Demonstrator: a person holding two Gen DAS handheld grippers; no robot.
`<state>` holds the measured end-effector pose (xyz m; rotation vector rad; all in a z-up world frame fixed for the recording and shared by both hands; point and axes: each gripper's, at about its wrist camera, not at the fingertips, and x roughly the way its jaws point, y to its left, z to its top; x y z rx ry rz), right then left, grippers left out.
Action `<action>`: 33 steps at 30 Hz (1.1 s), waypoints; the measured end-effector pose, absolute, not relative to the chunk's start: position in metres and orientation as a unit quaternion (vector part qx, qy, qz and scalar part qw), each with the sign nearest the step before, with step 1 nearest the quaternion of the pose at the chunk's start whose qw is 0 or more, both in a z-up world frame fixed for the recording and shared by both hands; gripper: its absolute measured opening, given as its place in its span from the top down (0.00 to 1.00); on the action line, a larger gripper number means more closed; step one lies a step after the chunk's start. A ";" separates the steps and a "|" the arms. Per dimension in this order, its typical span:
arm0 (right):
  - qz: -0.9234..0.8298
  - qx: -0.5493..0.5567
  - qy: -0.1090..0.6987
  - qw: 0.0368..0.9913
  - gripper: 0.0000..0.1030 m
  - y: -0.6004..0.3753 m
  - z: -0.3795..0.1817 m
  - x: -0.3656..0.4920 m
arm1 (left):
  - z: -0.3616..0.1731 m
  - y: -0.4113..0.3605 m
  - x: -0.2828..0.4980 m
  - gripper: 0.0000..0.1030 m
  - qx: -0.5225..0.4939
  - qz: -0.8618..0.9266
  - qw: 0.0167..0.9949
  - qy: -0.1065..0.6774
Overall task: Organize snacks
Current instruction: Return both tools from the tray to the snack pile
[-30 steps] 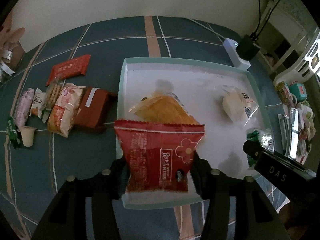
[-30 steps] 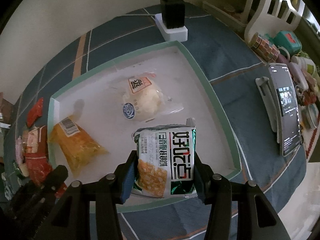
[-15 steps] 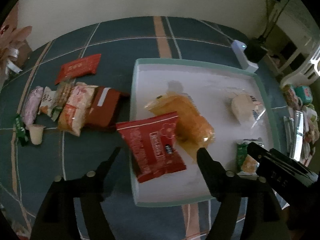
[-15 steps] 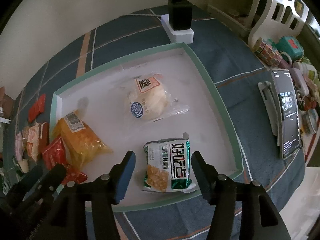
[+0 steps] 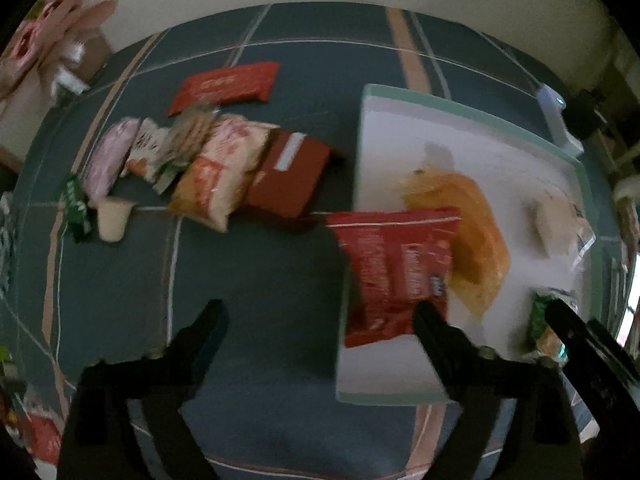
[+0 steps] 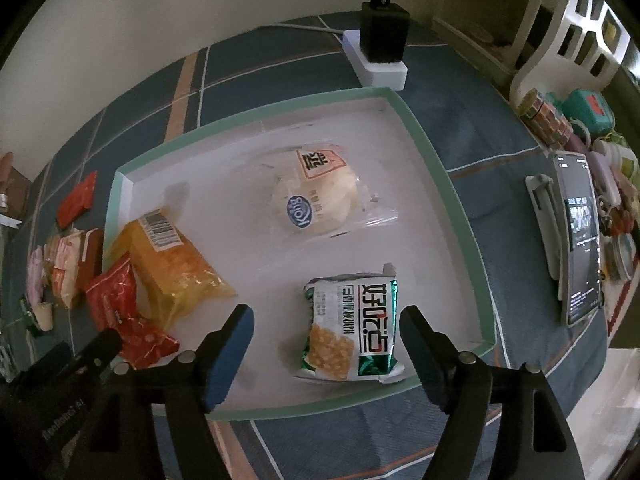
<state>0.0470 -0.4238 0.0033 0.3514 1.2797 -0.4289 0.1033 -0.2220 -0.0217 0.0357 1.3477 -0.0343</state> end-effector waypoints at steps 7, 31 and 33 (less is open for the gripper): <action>-0.189 0.153 0.592 0.769 0.24 -0.412 0.003 0.051 | -0.019 -0.194 0.111 0.07 -0.022 0.017 0.779 0.627; -0.148 0.127 0.572 0.797 0.00 -0.358 0.013 0.068 | -0.001 -0.054 0.133 0.02 -0.105 0.145 0.787 0.590; -0.144 0.124 0.570 0.799 0.00 -0.352 0.014 0.070 | 0.000 -0.042 0.134 0.01 -0.109 0.154 0.787 0.587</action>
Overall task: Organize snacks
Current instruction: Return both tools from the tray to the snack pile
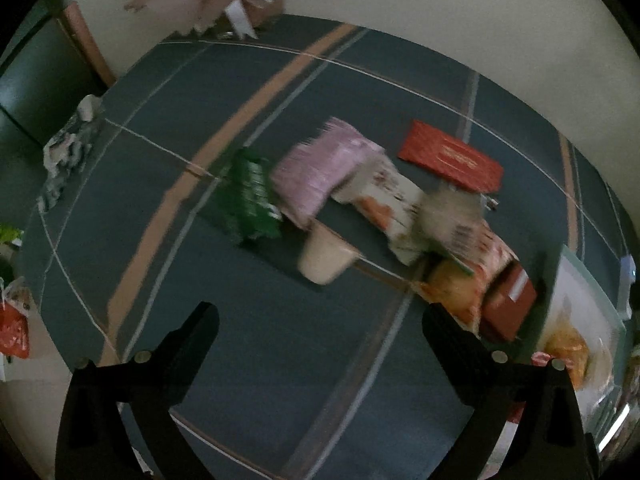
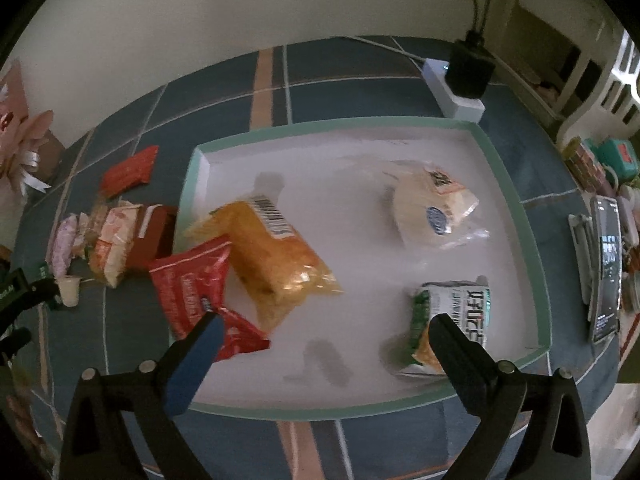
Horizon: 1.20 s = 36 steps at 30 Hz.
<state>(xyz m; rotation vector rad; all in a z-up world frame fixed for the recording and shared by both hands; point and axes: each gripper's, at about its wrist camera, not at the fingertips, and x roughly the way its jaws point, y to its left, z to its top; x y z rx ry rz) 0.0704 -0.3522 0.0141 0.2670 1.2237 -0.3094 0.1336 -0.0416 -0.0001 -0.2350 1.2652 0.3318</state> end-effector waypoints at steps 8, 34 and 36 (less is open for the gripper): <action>-0.118 0.112 0.566 0.808 0.00 -0.314 0.018 0.085 | 0.001 0.003 0.132 0.01 -0.134 0.181 0.785 0.577; -0.047 0.087 0.546 0.832 0.02 -0.209 0.030 0.159 | -0.005 0.053 0.167 0.01 -0.160 0.153 0.796 0.564; -0.044 0.085 0.546 0.832 0.06 -0.205 0.028 0.164 | -0.007 0.057 0.173 0.01 -0.160 0.154 0.796 0.563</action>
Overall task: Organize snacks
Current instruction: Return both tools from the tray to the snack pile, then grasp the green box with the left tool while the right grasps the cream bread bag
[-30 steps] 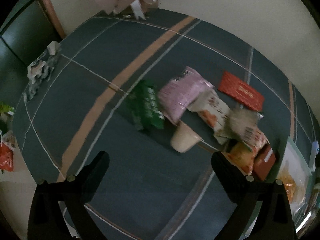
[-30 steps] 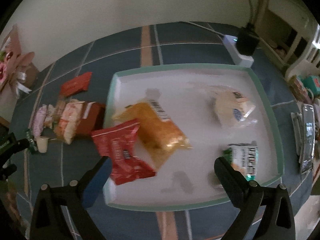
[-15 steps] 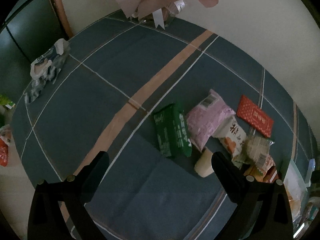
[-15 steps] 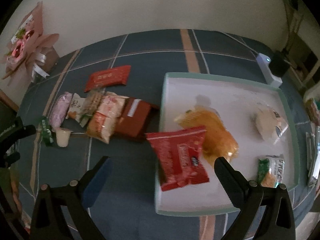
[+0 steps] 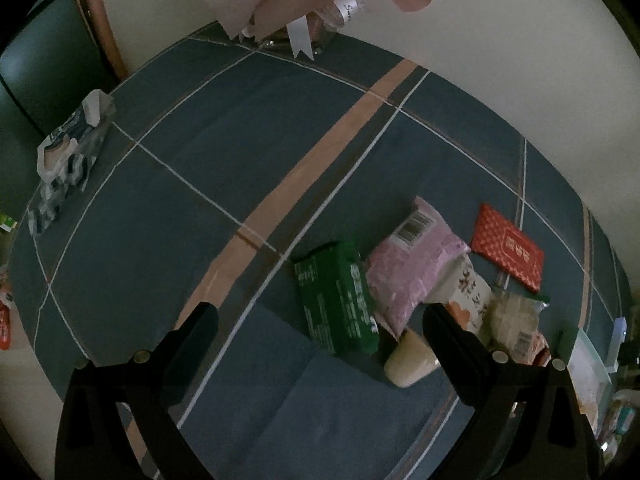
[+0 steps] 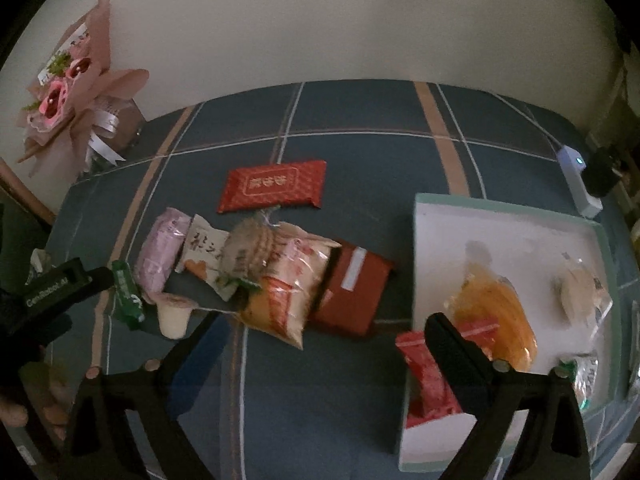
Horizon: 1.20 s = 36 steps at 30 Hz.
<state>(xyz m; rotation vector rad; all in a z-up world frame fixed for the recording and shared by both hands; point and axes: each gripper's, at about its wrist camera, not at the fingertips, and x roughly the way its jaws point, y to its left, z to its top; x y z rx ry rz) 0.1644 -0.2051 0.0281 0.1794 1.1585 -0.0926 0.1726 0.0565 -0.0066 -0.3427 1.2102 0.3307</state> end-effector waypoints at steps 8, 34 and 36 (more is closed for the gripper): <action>-0.044 0.083 0.554 0.827 0.21 -0.194 0.013 0.187 | -0.018 0.069 0.187 0.10 -0.163 0.156 0.792 0.567; -0.009 0.052 0.580 0.813 0.48 -0.163 -0.032 0.210 | -0.065 0.053 0.211 0.59 -0.133 0.150 0.775 0.599; -0.013 0.047 0.581 0.813 0.48 -0.163 -0.035 0.211 | -0.065 0.052 0.211 0.59 -0.132 0.150 0.775 0.600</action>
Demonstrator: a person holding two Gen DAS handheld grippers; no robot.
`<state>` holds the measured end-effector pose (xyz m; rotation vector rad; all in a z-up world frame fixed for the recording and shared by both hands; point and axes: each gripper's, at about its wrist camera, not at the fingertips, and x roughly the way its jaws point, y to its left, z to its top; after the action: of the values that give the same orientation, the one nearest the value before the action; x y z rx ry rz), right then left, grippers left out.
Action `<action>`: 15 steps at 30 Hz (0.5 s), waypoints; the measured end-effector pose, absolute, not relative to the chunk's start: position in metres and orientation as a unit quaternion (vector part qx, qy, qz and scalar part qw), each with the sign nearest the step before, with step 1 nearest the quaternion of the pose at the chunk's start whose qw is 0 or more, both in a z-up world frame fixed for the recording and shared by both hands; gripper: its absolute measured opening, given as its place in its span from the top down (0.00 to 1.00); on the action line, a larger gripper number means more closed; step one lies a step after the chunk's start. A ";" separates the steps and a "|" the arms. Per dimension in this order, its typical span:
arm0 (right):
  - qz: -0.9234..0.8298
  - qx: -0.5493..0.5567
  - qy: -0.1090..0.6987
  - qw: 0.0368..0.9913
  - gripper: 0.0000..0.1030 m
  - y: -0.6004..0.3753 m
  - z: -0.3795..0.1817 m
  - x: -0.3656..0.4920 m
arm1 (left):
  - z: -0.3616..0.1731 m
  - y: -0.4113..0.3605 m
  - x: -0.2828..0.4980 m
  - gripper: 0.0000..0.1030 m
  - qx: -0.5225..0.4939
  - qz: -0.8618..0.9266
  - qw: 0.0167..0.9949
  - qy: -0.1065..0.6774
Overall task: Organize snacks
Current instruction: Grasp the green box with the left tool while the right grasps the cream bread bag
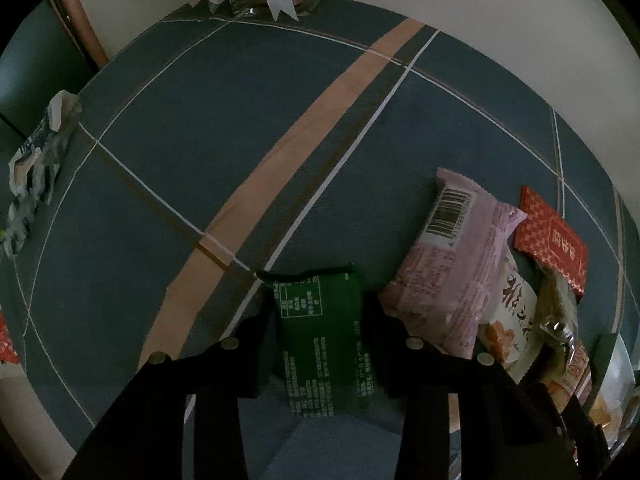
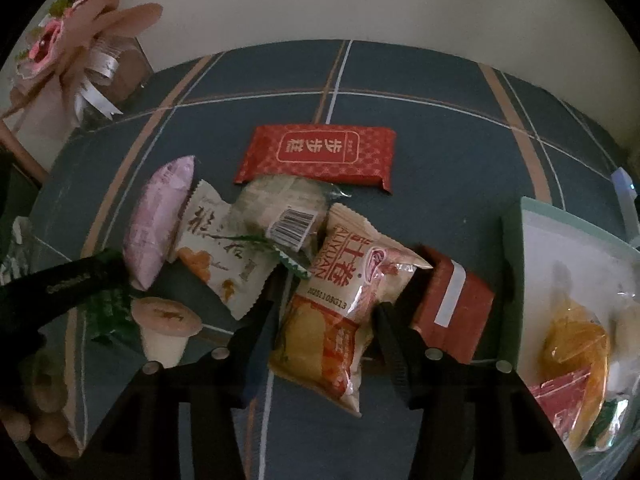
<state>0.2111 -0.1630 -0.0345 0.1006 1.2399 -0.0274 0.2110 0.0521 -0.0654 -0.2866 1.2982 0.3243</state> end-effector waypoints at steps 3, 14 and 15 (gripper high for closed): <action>-0.013 0.054 0.583 0.811 0.48 -0.165 -0.038 0.211 | -0.067 0.049 0.213 0.59 -0.130 0.150 0.773 0.602; -0.013 0.057 0.575 0.816 0.56 -0.169 -0.037 0.208 | -0.064 0.042 0.209 0.60 -0.142 0.149 0.770 0.604; -0.015 0.056 0.574 0.817 0.57 -0.169 -0.036 0.209 | -0.062 0.043 0.209 0.60 -0.145 0.148 0.771 0.602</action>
<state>0.2087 -0.1692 -0.0359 0.1196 1.2230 -0.0317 0.2087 0.0433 -0.0624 -0.3134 1.3058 0.3205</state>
